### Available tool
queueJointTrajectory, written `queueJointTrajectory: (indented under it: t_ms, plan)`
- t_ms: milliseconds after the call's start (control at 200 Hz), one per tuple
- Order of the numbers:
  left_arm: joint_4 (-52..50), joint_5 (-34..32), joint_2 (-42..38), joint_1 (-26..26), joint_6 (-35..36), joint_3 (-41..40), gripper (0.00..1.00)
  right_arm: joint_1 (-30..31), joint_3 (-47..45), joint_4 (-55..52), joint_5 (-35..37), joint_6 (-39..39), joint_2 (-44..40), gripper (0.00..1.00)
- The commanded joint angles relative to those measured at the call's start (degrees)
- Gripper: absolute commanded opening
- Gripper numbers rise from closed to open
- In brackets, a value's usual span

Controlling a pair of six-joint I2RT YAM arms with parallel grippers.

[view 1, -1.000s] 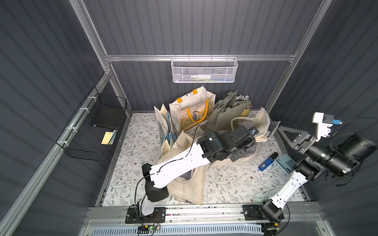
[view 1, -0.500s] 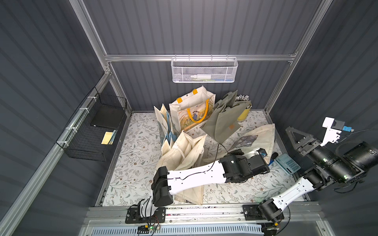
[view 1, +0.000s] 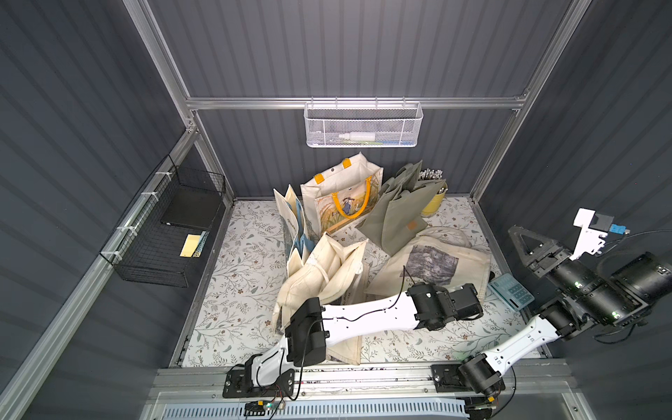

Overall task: Put away the canvas bag
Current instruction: Place the canvas bag at the center of the board.

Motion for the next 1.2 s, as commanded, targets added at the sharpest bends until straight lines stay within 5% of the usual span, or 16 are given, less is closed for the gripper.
queueJointTrajectory:
  t_ms: [0,170,365,530,755,936,1006,1061,1196]
  plan:
    - [-6.76,0.40,-4.87,0.58,-3.75,-3.06,0.00,0.93,-0.40,0.76,10.46,-0.71,-0.53,0.41]
    - [-3.35,-3.61,-8.92,0.56,-5.04,-10.04,0.00,2.34,-1.34,-0.20,10.45,0.85,-1.55,0.41]
    - [-3.99,15.03,-4.35,-0.18,-8.21,-10.62,0.00,2.81,-3.00,0.32,10.44,1.30,-2.76,0.41]
    - [-6.37,23.69,-2.66,-0.03,-4.57,-6.32,0.00,2.83,-3.35,1.56,10.48,-0.68,-3.02,0.41]
    - [-9.60,41.61,-2.84,5.01,2.43,-3.23,0.45,3.96,-4.80,1.79,10.53,-0.20,-4.38,0.41]
    - [-8.03,49.99,-5.29,7.31,2.23,-0.45,0.55,6.46,-4.93,1.50,10.52,0.52,-4.81,0.41]
    - [-5.12,58.55,-6.81,9.23,1.38,1.34,0.62,6.81,-4.87,1.47,10.54,0.53,-4.96,0.41]
    - [-0.67,57.56,-9.16,10.23,-1.08,0.16,0.80,6.83,-4.96,1.47,10.50,0.53,-5.06,0.41]
    - [1.66,45.27,-11.14,14.01,-4.04,-1.71,0.84,6.83,-5.28,1.49,10.50,0.68,-5.11,0.41]
